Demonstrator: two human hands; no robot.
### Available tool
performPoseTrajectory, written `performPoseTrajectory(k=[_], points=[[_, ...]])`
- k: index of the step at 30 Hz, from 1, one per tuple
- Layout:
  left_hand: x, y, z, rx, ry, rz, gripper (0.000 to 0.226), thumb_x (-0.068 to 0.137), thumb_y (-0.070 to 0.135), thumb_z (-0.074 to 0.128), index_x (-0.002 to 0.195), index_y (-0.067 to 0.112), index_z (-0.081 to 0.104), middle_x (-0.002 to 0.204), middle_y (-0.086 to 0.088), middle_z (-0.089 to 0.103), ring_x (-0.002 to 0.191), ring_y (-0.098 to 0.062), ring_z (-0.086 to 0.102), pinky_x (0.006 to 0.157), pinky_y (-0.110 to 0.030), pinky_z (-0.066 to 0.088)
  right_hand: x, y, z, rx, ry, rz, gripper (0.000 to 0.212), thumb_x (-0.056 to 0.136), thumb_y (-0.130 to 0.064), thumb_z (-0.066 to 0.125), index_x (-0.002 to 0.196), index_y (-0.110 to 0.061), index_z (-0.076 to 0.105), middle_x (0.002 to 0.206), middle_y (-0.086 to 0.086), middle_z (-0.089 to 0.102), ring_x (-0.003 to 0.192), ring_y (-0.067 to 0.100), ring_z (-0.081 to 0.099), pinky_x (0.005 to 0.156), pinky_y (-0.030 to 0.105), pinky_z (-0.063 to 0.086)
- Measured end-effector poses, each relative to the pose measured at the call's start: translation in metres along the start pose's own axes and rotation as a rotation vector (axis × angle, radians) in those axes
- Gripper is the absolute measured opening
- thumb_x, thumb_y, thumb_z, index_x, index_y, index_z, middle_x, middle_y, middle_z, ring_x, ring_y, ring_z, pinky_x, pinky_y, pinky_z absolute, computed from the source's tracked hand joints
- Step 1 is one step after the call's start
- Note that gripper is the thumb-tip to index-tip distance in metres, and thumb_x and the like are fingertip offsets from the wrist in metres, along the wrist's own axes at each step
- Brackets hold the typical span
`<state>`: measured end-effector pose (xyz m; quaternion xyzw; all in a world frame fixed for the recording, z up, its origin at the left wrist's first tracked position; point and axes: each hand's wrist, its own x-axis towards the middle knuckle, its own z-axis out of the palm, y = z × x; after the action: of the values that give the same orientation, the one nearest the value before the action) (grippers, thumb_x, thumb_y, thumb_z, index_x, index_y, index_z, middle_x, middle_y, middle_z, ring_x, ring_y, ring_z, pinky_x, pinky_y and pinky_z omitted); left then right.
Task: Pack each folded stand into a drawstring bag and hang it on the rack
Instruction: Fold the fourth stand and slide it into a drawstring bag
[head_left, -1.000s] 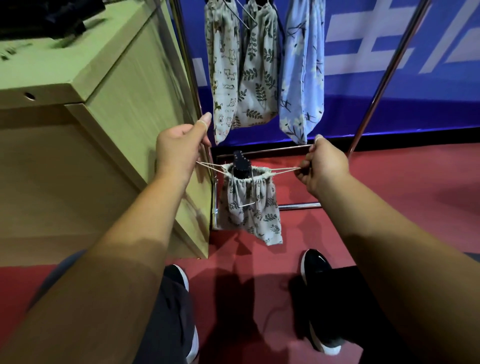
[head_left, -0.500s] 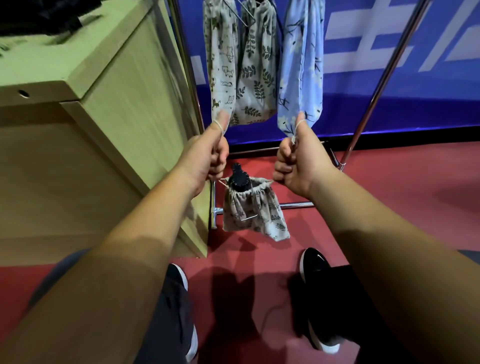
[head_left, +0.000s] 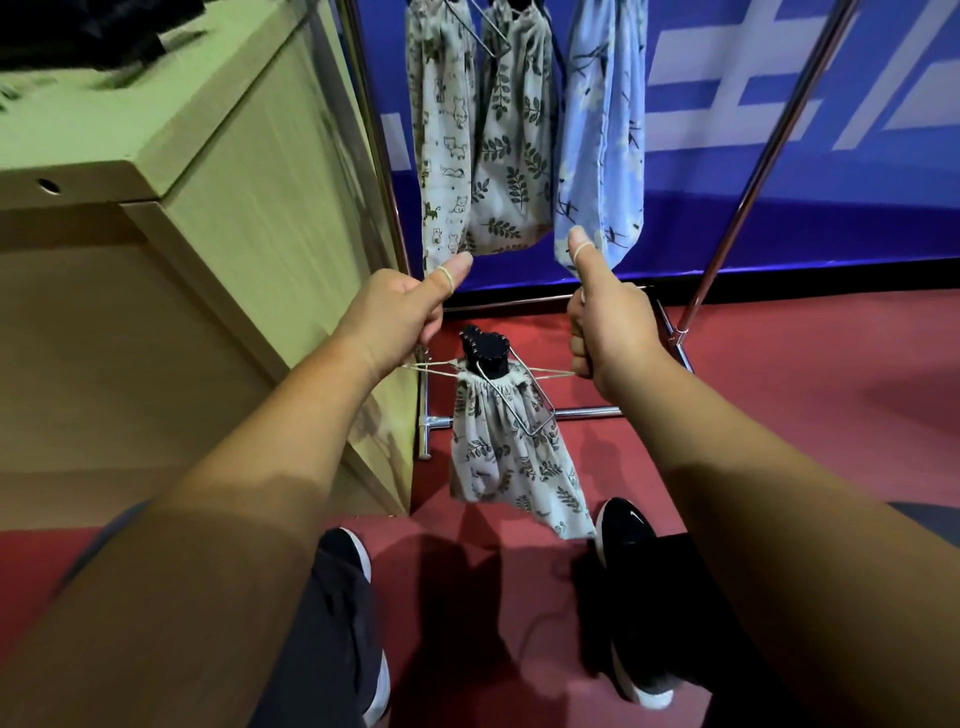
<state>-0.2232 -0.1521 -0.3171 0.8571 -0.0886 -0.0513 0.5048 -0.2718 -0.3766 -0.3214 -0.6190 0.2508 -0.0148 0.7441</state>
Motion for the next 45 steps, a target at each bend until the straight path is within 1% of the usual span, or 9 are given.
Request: performPoseTrajectory(k=[4,8,14,20,26,30,32,35,45], points=[[0.001,0.002,-0.002,-0.154,-0.026,-0.054,0.085,0.079,0.088,0.058,0.051,0.008,0.051,0.049,-0.009,0.029,0.04,-0.02,0.028,0.049,-0.024,0.029,0.003,-0.002,0.002,-0.046,-0.063,-0.026,0.071,0.08,-0.084,0.068,0.058,-0.027,0.033,0.058,-0.001,0.03,0.054,0.021,0.021,0.056,0.037,0.022],[0.005,0.006,-0.008,-0.421,0.001,-0.032,0.071,0.084,0.078,0.06,0.064,0.01,0.063,0.047,-0.005,0.036,0.047,-0.022,0.039,0.057,-0.03,0.046,0.005,-0.009,0.009,0.006,-0.211,-0.039,0.068,0.084,-0.083,0.065,0.066,-0.017,0.056,0.062,0.003,0.052,0.057,0.021,0.048,0.071,0.042,0.059],[0.012,0.012,-0.001,-0.574,0.14,-0.091,0.061,0.072,0.079,0.073,0.091,0.021,0.068,0.084,-0.004,0.067,0.083,-0.021,0.065,0.075,-0.032,0.059,0.008,-0.009,0.018,-0.189,-0.187,-0.119,0.073,0.071,-0.092,0.068,0.084,-0.021,0.058,0.079,0.001,0.057,0.071,0.019,0.059,0.078,0.043,0.064],[0.011,0.016,0.01,-0.496,0.199,-0.047,0.039,0.092,0.046,0.08,0.069,0.016,0.073,0.068,-0.003,0.068,0.06,-0.014,0.058,0.064,-0.029,0.056,0.015,-0.003,0.025,-0.073,-0.159,-0.212,0.05,0.088,-0.059,0.081,0.077,-0.011,0.069,0.075,0.01,0.072,0.069,0.02,0.066,0.081,0.04,0.06],[0.009,0.021,0.017,-0.423,0.125,-0.005,0.017,0.089,0.032,0.085,0.082,0.017,0.084,0.08,-0.001,0.077,0.068,-0.007,0.062,0.077,-0.03,0.056,0.008,-0.004,0.034,-0.048,-0.272,-0.158,0.028,0.103,-0.032,0.071,0.104,-0.004,0.077,0.09,0.012,0.08,0.078,0.02,0.075,0.081,0.034,0.062],[0.006,0.025,0.024,-0.338,0.052,0.071,0.005,0.086,0.026,0.089,0.087,0.022,0.086,0.088,0.003,0.081,0.082,-0.007,0.074,0.084,-0.029,0.06,0.006,-0.006,0.037,-0.02,-0.297,-0.133,0.021,0.101,-0.019,0.072,0.084,-0.009,0.079,0.09,0.02,0.079,0.082,0.03,0.079,0.093,0.046,0.064],[0.008,0.023,0.025,-0.278,0.02,0.088,0.004,0.086,0.031,0.089,0.086,0.029,0.086,0.092,0.004,0.082,0.087,-0.006,0.074,0.091,-0.031,0.059,0.006,-0.006,0.036,0.023,-0.315,-0.088,0.016,0.099,-0.015,0.07,0.101,-0.002,0.08,0.104,0.028,0.078,0.098,0.038,0.079,0.097,0.051,0.063],[0.012,0.02,0.023,-0.243,-0.014,0.081,0.01,0.086,0.034,0.088,0.092,0.026,0.085,0.097,0.003,0.082,0.091,-0.007,0.074,0.095,-0.035,0.059,0.004,-0.007,0.036,0.067,-0.373,0.001,0.026,0.099,-0.008,0.06,0.116,0.006,0.074,0.099,0.027,0.077,0.088,0.036,0.079,0.094,0.05,0.064],[0.009,0.02,0.021,-0.117,-0.192,0.063,0.027,0.09,0.031,0.079,0.101,0.007,0.078,0.089,0.002,0.076,0.084,-0.008,0.062,0.083,-0.032,0.048,-0.002,-0.014,0.034,0.026,-0.363,0.033,0.021,0.097,-0.008,0.052,0.097,0.001,0.071,0.072,0.011,0.068,0.06,0.028,0.068,0.075,0.048,0.063]])
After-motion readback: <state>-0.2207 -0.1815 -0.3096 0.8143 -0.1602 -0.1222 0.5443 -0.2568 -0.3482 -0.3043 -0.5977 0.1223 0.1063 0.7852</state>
